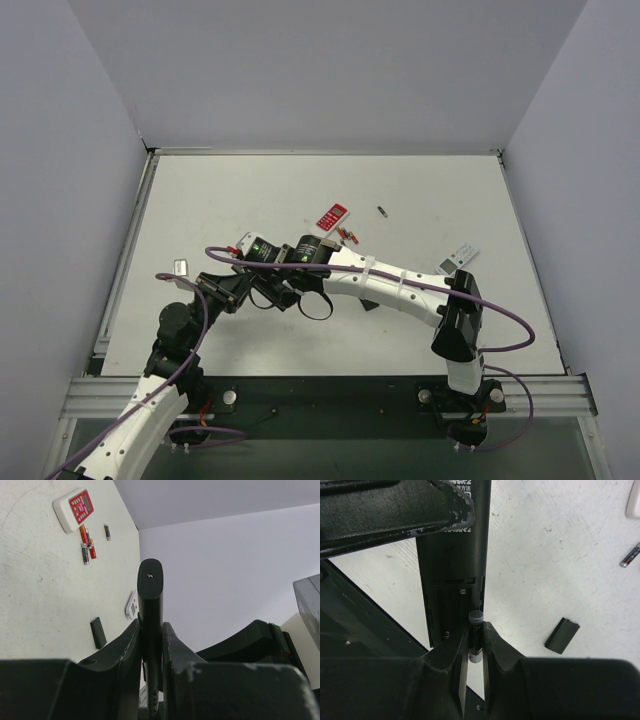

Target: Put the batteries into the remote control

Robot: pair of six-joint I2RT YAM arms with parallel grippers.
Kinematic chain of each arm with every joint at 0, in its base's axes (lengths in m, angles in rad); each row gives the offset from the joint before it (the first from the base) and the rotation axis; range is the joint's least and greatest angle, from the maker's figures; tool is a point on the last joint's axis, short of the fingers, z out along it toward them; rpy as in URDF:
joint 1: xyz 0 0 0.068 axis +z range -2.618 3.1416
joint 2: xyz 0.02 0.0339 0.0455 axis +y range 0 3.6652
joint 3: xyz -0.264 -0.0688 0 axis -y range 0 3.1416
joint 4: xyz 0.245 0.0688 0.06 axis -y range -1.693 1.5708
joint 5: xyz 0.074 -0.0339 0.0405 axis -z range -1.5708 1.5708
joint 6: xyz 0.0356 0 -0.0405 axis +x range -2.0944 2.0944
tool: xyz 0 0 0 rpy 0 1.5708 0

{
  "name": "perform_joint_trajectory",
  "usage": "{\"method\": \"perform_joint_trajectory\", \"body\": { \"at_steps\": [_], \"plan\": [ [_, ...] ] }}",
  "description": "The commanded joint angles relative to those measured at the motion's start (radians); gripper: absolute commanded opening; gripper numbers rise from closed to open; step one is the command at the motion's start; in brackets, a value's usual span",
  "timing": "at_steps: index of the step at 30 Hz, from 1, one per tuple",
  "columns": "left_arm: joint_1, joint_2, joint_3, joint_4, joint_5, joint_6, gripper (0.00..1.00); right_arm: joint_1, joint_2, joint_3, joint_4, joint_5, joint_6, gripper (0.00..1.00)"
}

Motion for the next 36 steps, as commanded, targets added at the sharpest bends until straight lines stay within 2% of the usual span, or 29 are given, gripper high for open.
{"method": "perform_joint_trajectory", "body": {
  "at_steps": [1,10,16,22,29,36],
  "plan": [
    [-0.007,-0.006,-0.159,0.077,-0.002,-0.005,0.00,-0.001,-0.009,0.025,-0.044,0.050,0.000,0.00],
    [-0.007,0.048,-0.152,0.028,-0.059,0.147,0.00,-0.036,-0.110,-0.072,-0.029,0.063,0.013,0.00],
    [-0.007,0.065,-0.147,-0.001,-0.082,0.230,0.00,-0.177,-0.209,-0.312,0.085,0.001,0.038,0.00],
    [-0.007,0.008,-0.115,-0.067,-0.074,0.268,0.00,-0.256,-0.118,-0.472,0.177,0.053,0.052,0.04],
    [-0.007,-0.082,-0.099,-0.146,-0.072,0.262,0.00,-0.274,0.043,-0.483,0.274,0.053,0.072,0.08],
    [-0.007,-0.108,-0.095,-0.176,-0.072,0.256,0.00,-0.286,0.072,-0.514,0.340,0.003,0.084,0.17]
  ]
}}
